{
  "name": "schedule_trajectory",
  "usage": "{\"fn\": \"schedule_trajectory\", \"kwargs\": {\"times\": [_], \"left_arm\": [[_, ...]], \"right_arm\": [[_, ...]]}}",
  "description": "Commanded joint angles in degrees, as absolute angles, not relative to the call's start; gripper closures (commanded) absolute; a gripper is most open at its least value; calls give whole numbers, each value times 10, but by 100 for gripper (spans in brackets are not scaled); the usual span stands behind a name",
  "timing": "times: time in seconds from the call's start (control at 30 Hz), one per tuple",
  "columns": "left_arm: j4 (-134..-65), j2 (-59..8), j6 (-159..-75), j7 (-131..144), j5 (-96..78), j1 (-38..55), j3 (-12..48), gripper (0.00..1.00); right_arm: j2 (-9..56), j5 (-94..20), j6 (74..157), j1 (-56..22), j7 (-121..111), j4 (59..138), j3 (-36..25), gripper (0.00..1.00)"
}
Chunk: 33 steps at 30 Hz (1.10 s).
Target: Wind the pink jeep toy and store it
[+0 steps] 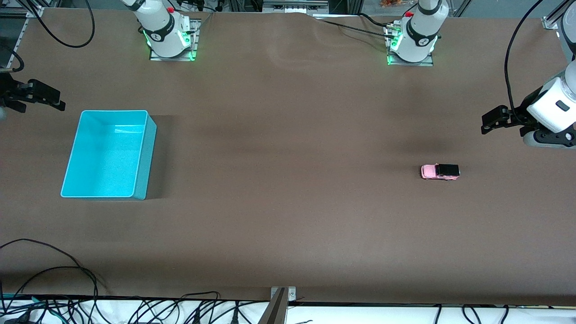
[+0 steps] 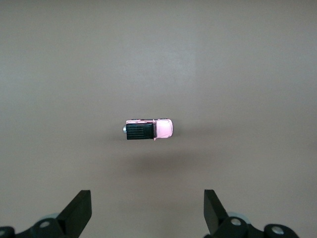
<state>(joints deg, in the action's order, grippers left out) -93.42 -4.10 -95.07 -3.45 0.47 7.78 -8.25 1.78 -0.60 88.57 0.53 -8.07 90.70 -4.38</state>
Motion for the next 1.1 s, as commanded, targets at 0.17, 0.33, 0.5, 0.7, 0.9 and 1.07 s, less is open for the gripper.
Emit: {"fn": "schedule_trajectory", "kwargs": {"times": [0.17,0.33,0.5,0.7,0.9,1.07], "left_arm": [[-948,-28,-952,-27,20,77,-80,0],[-948,-29,-952,-27,20,78,-80,0],[-947,-30,-952,-27,19,78,-80,0],[-947,-30,-952,-27,18,78,-80,0],[-947,-31,-952,-27,18,78,-80,0],[-947,-31,-952,-27,17,78,-80,0]], "right_arm": [[14,-1,878,6,-84,896,-44,0],[14,0,880,6,-84,894,-44,0],[14,-1,880,7,-86,894,-46,0],[14,-2,880,8,-86,893,-47,0],[15,-1,881,7,-83,893,-46,0],[16,-3,882,7,-83,893,-47,0]]}}
